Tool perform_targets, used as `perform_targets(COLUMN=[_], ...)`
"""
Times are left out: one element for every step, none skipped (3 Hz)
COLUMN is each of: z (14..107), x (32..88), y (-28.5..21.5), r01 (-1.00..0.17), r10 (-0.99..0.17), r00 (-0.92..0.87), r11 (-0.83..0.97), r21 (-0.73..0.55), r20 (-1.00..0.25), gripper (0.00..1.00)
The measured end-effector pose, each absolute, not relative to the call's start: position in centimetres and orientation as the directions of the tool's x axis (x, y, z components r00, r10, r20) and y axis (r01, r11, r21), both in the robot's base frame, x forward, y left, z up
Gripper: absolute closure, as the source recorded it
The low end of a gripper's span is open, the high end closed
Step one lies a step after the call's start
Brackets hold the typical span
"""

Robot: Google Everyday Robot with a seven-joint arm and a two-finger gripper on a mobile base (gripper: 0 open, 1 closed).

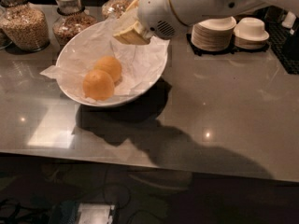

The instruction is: Pick orange from white bowl

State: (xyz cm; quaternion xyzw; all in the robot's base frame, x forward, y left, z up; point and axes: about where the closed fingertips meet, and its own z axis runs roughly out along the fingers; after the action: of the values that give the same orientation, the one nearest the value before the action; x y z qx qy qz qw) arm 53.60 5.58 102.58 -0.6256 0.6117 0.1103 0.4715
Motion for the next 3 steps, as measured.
perform_targets(z=[102.6, 102.6, 101.8], x=[53.6, 53.9, 54.9], y=[5.6, 6.6, 7.7], r01=[-0.869, -0.875, -0.89], r10=[-0.662, -0.673, -0.679], r00=[0.228, 0.244, 0.242], r11=[0.192, 0.158, 0.13], r21=[-0.456, -0.457, -0.438], r20=[-0.714, -0.699, -0.693], gripper=[0.11, 0.0, 0.0])
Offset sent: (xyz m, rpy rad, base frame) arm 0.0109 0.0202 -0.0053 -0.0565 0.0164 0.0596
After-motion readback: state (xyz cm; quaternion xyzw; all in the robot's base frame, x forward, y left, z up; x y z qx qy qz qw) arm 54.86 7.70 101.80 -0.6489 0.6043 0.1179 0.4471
